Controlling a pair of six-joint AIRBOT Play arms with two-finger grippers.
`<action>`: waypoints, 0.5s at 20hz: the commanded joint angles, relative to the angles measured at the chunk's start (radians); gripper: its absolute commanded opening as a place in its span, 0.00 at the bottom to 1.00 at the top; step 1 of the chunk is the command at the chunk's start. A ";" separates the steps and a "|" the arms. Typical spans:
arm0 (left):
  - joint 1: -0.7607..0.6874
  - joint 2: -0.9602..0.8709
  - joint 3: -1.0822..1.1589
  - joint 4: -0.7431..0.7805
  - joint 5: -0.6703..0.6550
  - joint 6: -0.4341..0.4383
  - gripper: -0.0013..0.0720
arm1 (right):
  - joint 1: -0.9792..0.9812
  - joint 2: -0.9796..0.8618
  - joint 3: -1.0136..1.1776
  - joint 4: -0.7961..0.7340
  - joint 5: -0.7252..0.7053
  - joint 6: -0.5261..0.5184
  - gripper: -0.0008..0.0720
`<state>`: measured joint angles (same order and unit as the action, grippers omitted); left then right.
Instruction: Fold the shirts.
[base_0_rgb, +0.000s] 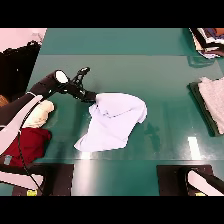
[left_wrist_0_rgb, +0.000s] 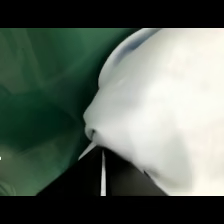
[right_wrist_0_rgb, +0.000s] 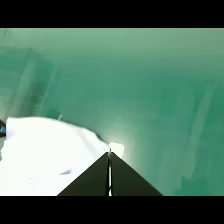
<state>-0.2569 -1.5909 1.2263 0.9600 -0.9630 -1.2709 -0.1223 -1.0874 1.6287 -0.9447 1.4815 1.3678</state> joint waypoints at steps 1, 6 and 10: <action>0.018 0.011 0.012 -0.016 0.006 0.007 0.05 | 0.027 0.042 -0.179 0.000 -0.011 0.000 0.03; 0.135 0.143 0.096 0.025 -0.009 0.008 0.05 | 0.039 0.113 -0.435 -0.001 -0.052 0.000 0.03; 0.156 0.235 0.115 0.090 -0.018 0.024 0.05 | 0.068 0.132 -0.665 0.012 -0.132 0.001 0.73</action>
<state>-0.1223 -1.4139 1.3247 1.0069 -0.9752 -1.2568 -0.0750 -0.9707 1.1141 -0.9413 1.4055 1.3678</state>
